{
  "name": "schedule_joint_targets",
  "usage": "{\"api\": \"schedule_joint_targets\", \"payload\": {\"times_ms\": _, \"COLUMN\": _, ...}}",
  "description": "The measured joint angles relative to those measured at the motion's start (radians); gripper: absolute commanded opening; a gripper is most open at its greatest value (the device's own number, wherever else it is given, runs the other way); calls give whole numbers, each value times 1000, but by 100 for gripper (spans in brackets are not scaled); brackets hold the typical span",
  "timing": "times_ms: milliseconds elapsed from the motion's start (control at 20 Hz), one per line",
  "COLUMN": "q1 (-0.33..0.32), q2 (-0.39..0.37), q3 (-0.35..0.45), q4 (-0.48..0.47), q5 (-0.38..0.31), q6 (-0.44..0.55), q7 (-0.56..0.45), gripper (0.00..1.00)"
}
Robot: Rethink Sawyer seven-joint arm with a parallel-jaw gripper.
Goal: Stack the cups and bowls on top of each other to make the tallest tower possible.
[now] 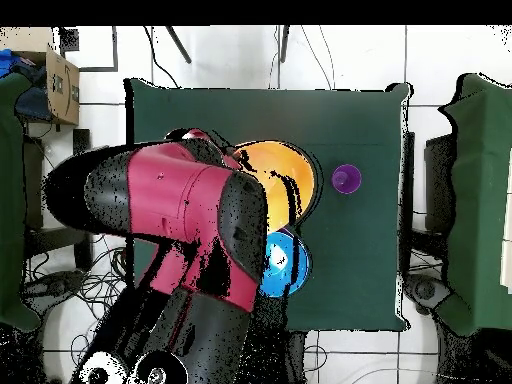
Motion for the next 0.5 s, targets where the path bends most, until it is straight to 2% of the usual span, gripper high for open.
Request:
{"api": "schedule_joint_targets", "payload": {"times_ms": 200, "q1": -13, "q2": -25, "q3": 7, "q4": 0, "q5": -24, "q6": 38, "q7": 0, "gripper": 0}}
{"api": "schedule_joint_targets", "payload": {"times_ms": 500, "q1": -24, "q2": -55, "q3": 20, "q4": 12, "q5": -50, "q6": 41, "q7": 0, "gripper": 0}}
